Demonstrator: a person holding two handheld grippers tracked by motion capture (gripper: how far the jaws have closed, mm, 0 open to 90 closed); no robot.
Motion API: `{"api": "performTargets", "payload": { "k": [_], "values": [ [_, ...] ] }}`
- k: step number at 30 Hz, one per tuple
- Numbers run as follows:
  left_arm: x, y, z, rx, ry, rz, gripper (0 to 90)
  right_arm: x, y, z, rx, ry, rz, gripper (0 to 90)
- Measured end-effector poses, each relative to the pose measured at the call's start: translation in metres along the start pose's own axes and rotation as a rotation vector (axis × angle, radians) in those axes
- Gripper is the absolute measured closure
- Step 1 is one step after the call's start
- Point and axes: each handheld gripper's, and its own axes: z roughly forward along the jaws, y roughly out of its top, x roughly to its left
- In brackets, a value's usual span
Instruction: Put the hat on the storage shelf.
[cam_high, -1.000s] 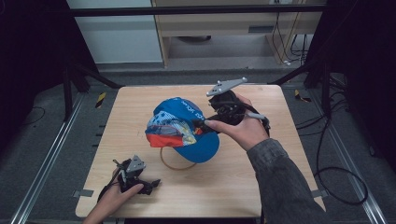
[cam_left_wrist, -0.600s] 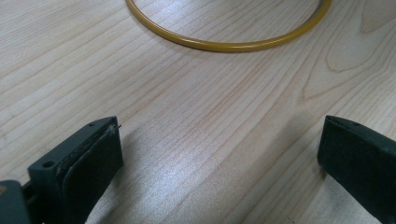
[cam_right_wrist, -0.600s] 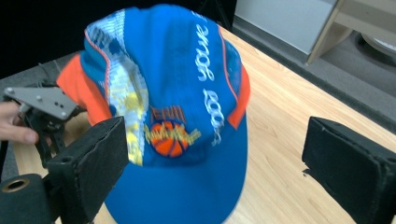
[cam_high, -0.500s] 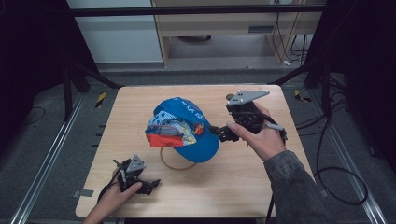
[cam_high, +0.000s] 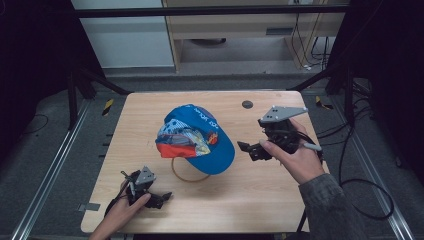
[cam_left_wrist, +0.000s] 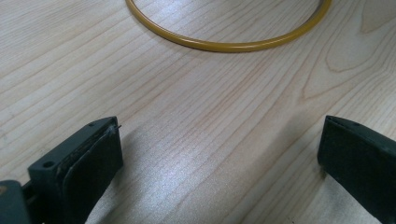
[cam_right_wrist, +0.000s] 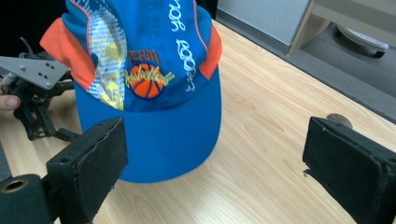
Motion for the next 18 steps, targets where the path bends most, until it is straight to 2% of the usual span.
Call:
{"api": "performTargets", "payload": {
  "k": [6, 11, 13, 18],
  "values": [
    [-0.001, 0.000, 0.000, -0.001, -0.001, 0.000, 0.0, -0.003, -0.016, -0.006, -0.004, -0.019, 0.017, 6.9],
    [-0.001, 0.000, 0.000, 0.000, -0.001, 0.001, 0.0, -0.007, -0.029, -0.008, -0.007, -0.058, 0.023, 7.2],
    [-0.001, 0.000, 0.000, 0.000, 0.000, 0.000, 0.0, -0.011, -0.040, -0.006, -0.011, -0.080, 0.036, 7.8],
    [-0.001, 0.000, 0.000, 0.000, 0.000, 0.000, 0.0, -0.017, -0.061, -0.002, -0.001, -0.087, 0.076, 8.5]
  ]
}}
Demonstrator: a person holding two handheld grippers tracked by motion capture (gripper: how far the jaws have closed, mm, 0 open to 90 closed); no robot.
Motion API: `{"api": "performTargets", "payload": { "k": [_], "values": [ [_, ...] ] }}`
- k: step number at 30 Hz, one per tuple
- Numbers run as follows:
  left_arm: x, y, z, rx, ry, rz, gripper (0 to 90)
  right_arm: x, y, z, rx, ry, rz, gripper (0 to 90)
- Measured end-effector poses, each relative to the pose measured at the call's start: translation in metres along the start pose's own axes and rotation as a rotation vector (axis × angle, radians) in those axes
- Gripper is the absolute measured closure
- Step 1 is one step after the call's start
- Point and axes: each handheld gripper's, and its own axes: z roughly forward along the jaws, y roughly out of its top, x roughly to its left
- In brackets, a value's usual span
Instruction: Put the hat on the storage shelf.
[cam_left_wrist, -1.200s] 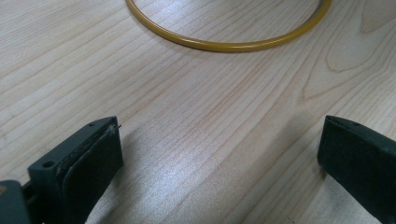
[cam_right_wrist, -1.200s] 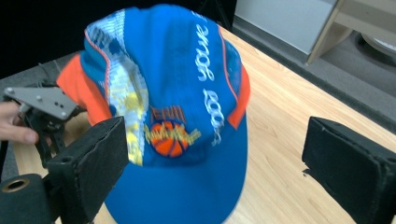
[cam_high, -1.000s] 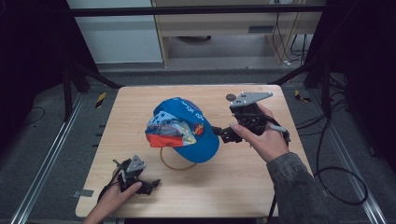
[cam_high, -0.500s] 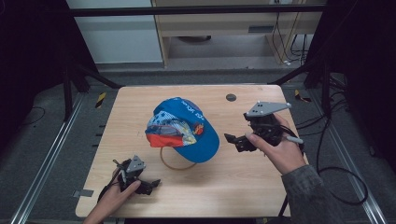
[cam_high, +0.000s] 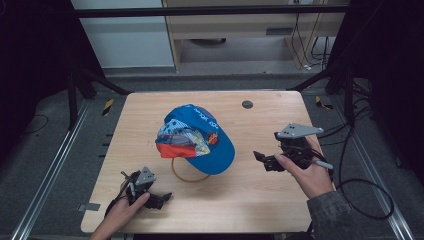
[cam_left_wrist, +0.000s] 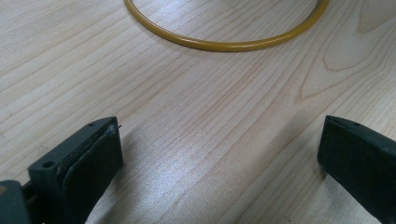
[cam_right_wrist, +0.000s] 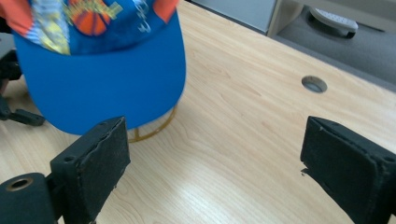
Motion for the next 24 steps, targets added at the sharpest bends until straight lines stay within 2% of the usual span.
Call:
{"api": "performTargets", "payload": {
  "k": [7, 10, 17, 24],
  "values": [
    [0.000, 0.000, 0.000, 0.000, -0.001, 0.001, 0.0, -0.005, -0.020, 0.012, 0.012, 0.004, 0.024, 10.5],
    [0.000, 0.000, 0.000, 0.000, -0.001, 0.001, 0.0, -0.005, -0.027, 0.018, 0.020, 0.003, 0.032, 14.5],
    [0.000, 0.000, 0.000, 0.000, -0.001, 0.001, 0.0, -0.004, -0.037, 0.034, 0.037, -0.012, 0.017, 11.5],
    [0.000, 0.000, 0.000, 0.000, -0.001, 0.001, 0.0, -0.006, -0.049, 0.053, 0.056, -0.033, 0.033, 9.7]
  ]
}}
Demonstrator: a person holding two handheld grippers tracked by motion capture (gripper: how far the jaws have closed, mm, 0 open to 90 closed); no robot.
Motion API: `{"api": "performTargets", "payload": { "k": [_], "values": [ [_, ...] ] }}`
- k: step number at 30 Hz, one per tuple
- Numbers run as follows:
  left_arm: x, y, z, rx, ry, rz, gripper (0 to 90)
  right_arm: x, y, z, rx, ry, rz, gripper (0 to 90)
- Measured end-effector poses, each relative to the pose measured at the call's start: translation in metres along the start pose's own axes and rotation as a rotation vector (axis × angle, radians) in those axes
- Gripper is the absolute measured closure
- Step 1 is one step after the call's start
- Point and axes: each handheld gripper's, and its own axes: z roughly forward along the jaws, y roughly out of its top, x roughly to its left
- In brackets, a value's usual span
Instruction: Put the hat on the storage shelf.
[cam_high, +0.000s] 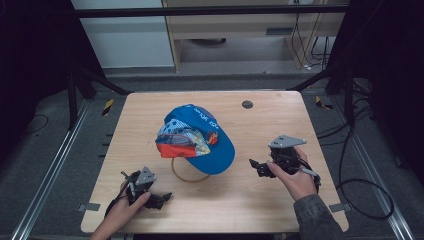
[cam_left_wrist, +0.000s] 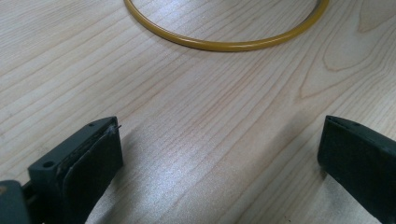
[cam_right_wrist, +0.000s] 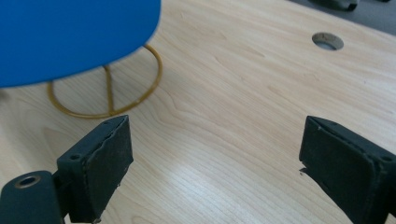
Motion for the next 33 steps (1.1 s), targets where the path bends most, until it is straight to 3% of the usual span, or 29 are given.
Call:
{"api": "performTargets", "payload": {
  "k": [8, 16, 20, 33],
  "values": [
    [0.000, 0.000, 0.000, 0.000, 0.000, 0.000, 0.0, -0.007, -0.013, 0.019, 0.033, -0.024, 0.039, 10.4],
    [0.000, 0.000, 0.000, 0.000, 0.000, 0.000, 0.0, -0.012, -0.023, 0.029, 0.059, -0.019, 0.074, 9.8],
    [0.000, 0.000, 0.000, 0.000, 0.000, 0.000, 0.0, -0.011, -0.026, 0.035, 0.059, -0.008, 0.104, 9.6],
    [0.000, 0.000, 0.000, 0.000, 0.000, 0.000, 0.0, -0.004, -0.034, 0.060, 0.092, -0.002, 0.138, 5.8]
  ]
}}
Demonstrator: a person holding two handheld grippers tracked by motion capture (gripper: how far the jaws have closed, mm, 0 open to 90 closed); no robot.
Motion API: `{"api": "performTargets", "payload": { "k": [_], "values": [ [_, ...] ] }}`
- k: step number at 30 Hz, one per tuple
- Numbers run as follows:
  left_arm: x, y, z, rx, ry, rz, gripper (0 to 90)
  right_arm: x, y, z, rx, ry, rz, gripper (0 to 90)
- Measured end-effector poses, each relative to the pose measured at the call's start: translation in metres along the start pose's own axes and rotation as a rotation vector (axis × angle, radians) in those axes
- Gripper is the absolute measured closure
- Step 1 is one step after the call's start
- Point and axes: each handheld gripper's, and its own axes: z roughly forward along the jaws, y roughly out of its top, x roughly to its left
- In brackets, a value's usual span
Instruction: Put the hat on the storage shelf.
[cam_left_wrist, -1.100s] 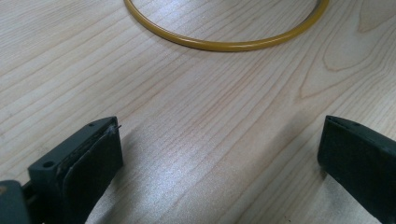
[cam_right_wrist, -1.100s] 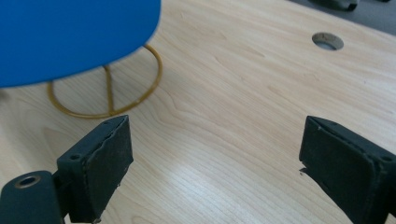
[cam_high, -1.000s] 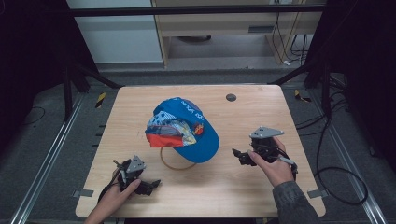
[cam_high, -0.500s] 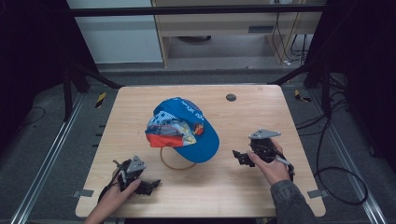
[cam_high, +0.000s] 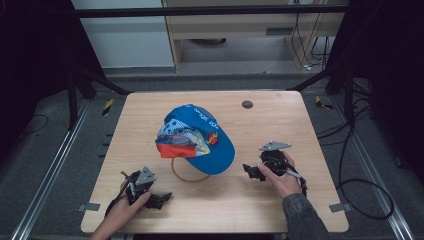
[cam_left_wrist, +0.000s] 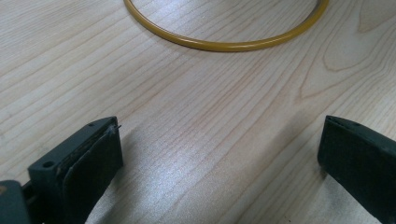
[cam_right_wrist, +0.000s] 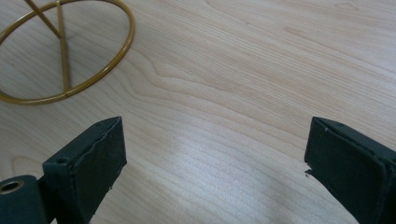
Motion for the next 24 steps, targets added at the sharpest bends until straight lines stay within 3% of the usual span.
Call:
{"api": "performTargets", "payload": {
  "k": [13, 24],
  "values": [
    [0.000, 0.000, 0.000, 0.000, 0.000, 0.000, 0.0, -0.001, -0.002, 0.016, 0.002, -0.018, 0.047, 6.4],
    [0.000, 0.000, 0.000, 0.000, 0.000, 0.000, 0.0, 0.000, -0.008, 0.022, 0.027, -0.014, 0.055, 6.7]
  ]
}}
